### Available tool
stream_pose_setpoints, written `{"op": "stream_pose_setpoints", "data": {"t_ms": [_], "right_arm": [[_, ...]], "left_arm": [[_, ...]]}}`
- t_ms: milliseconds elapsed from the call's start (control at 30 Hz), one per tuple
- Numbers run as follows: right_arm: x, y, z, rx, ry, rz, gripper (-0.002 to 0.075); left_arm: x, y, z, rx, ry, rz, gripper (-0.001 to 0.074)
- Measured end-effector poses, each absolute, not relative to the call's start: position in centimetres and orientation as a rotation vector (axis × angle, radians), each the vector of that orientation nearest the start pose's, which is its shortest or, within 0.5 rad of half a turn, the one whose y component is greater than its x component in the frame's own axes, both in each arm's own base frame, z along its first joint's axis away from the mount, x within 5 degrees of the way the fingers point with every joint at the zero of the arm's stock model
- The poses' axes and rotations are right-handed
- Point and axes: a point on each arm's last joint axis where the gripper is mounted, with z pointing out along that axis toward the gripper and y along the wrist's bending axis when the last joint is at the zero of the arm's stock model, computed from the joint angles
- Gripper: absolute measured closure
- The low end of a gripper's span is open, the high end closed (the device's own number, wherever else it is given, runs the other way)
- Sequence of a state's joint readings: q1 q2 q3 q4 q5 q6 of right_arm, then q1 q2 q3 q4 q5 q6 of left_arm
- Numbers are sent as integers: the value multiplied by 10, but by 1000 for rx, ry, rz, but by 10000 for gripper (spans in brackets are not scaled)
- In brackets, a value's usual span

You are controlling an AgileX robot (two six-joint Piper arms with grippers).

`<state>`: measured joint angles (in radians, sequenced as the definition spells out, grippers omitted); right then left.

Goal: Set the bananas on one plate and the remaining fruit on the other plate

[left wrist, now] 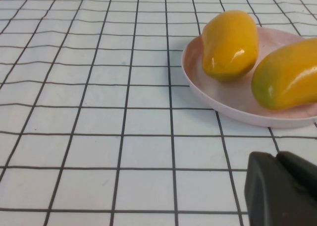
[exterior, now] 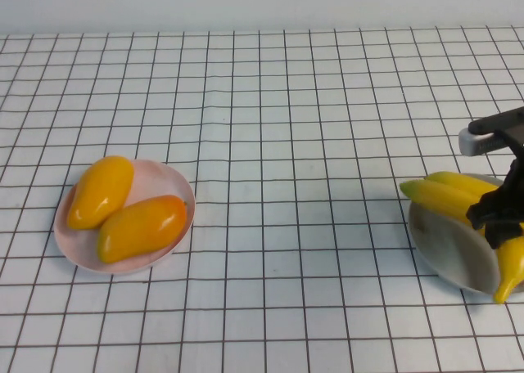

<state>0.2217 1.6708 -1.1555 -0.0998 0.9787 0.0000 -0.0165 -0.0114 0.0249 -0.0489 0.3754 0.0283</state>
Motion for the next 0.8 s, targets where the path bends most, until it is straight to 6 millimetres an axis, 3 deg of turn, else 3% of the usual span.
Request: {"op": "stream_pose_setpoints", "data": {"t_ms": [100,167,267,333,400,533,800], "right_arm": [[313,61,222,-418,2963,-134,259],[312,59,221,-434,2980,-166,245],[309,57,222,-445,3006,-193,293],[306,57,229,-440,2989,-191,375],[302,56,242,-423,2939,-169,474],[283,55,293,-369,2734,-94,678],[211,41,386,-288,2314,-3,737]], "left_arm": [[52,-2,172,12,1872,-40,738],[52,-2,172,12,1872,-40,738],[52,-2,172,12,1872,-40,738],[52,-2,172,12,1872,-40,738],[52,-2,172,12,1872,-40,738],[52,-2,172,12,1872,-40,738],[52,-2,172,12,1872,-40,738]]}}
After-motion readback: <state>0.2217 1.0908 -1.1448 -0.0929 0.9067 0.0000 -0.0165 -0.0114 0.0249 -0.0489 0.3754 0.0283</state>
